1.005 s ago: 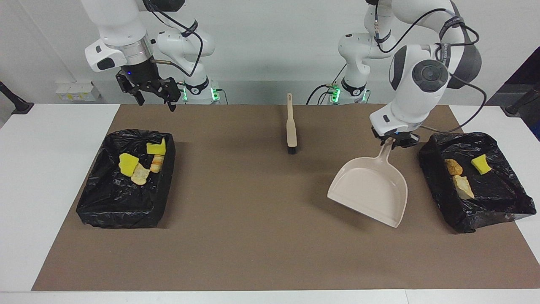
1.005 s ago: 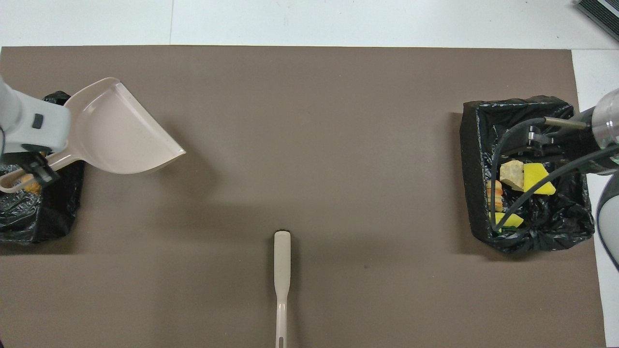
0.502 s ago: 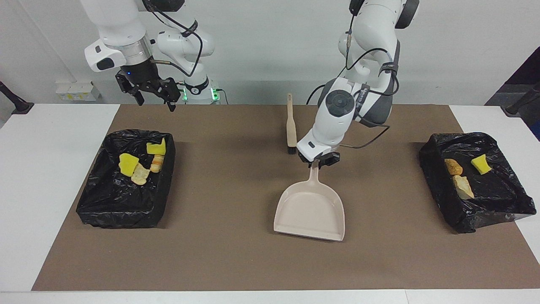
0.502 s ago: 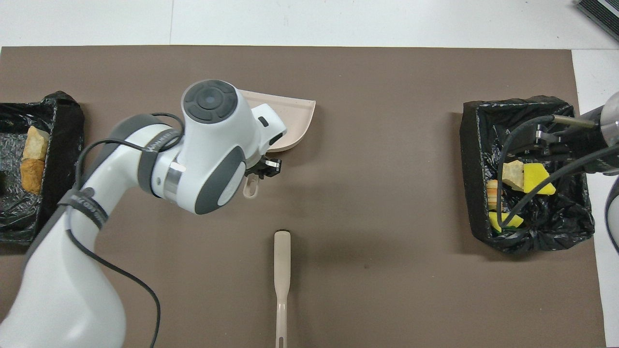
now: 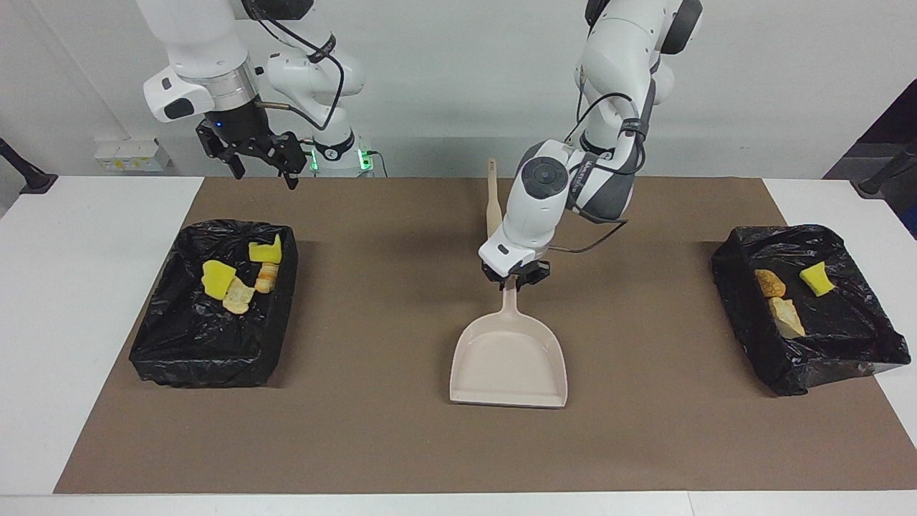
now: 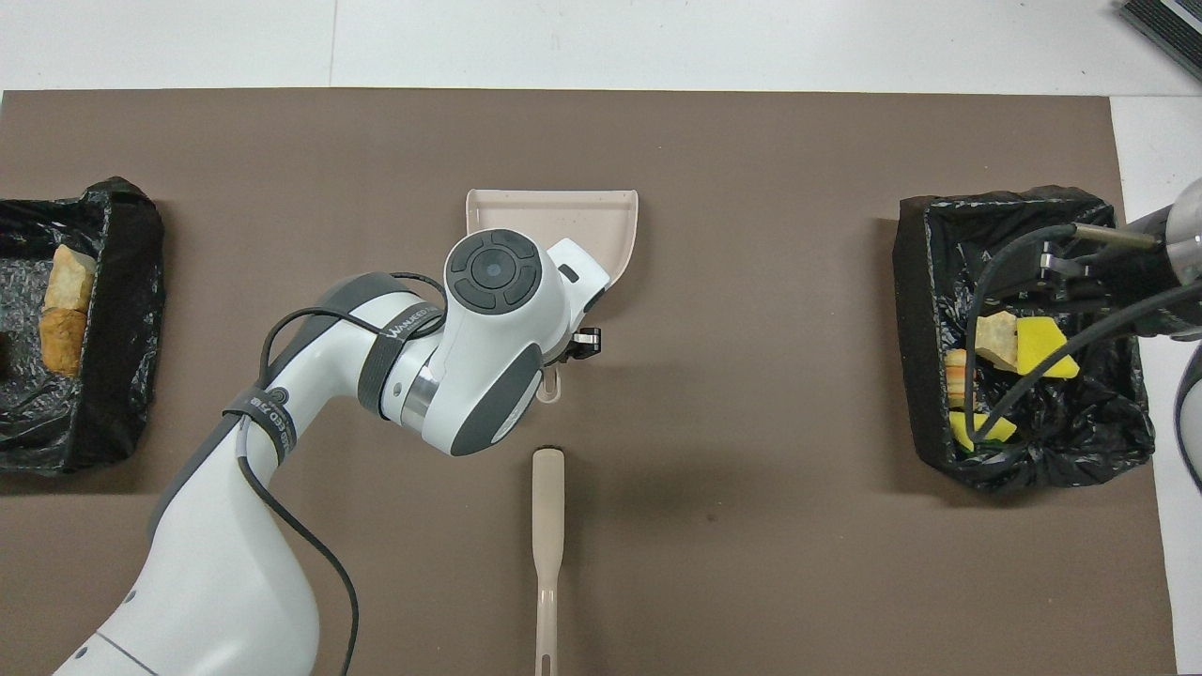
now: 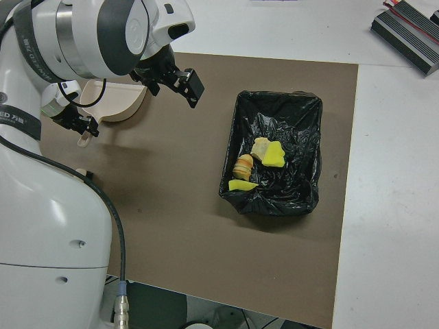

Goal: Sweep and dump trash in bin

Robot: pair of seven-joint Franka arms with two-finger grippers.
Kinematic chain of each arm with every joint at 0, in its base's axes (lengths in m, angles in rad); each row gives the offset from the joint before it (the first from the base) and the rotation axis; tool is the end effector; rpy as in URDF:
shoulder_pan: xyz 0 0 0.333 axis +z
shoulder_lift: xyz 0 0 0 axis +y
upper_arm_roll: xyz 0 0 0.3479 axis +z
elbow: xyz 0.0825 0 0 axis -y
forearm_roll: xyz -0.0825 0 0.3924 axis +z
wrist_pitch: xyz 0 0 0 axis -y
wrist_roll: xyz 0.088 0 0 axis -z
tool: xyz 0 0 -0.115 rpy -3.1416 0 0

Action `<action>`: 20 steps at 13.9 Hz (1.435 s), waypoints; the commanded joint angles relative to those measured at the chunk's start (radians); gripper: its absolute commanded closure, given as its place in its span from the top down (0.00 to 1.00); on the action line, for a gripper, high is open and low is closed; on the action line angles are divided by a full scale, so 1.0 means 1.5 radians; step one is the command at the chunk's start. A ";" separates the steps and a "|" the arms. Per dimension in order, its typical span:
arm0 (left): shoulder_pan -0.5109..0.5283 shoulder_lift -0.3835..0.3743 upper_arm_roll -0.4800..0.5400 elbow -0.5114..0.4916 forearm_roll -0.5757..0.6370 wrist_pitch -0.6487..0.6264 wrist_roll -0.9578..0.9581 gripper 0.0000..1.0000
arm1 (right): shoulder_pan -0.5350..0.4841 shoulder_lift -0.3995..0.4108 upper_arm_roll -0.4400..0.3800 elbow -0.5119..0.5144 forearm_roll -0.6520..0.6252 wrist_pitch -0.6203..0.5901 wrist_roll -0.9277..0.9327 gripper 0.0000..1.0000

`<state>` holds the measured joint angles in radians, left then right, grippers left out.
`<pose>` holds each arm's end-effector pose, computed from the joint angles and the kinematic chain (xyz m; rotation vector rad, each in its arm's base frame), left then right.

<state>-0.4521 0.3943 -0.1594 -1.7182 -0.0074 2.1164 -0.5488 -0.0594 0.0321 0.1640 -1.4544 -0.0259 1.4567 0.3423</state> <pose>0.5602 -0.3798 0.3792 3.0794 -0.0717 -0.0456 0.5595 0.0537 0.6760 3.0924 -0.3733 -0.0375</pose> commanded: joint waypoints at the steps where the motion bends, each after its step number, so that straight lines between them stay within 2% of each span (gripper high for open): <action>1: 0.031 -0.050 0.014 0.006 -0.011 -0.047 0.011 1.00 | -0.009 -0.009 0.003 -0.010 0.003 -0.005 -0.022 1.00; 3: 0.061 -0.055 0.014 0.035 -0.009 -0.070 0.047 1.00 | -0.009 -0.009 0.003 -0.010 0.003 -0.005 -0.022 1.00; 7: 0.179 -0.100 0.014 0.063 -0.010 -0.128 0.178 1.00 | -0.009 -0.009 0.003 -0.010 0.003 -0.005 -0.022 1.00; 13: 0.332 -0.181 0.016 0.069 -0.009 -0.222 0.412 1.00 | -0.009 -0.009 0.003 -0.010 0.003 -0.005 -0.022 1.00; 15: 0.357 -0.213 0.015 0.068 -0.009 -0.268 0.465 1.00 | -0.009 -0.009 0.003 -0.010 0.003 -0.005 -0.022 1.00; 20: 0.359 -0.297 0.015 0.031 -0.012 -0.329 0.448 1.00 | -0.009 -0.009 0.003 -0.010 0.003 -0.005 -0.022 1.00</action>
<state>0.0809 0.0100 -0.1309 -1.6126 -0.0082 1.6376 0.1265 -0.0594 0.0321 0.1640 -1.4545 -0.0259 1.4567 0.3423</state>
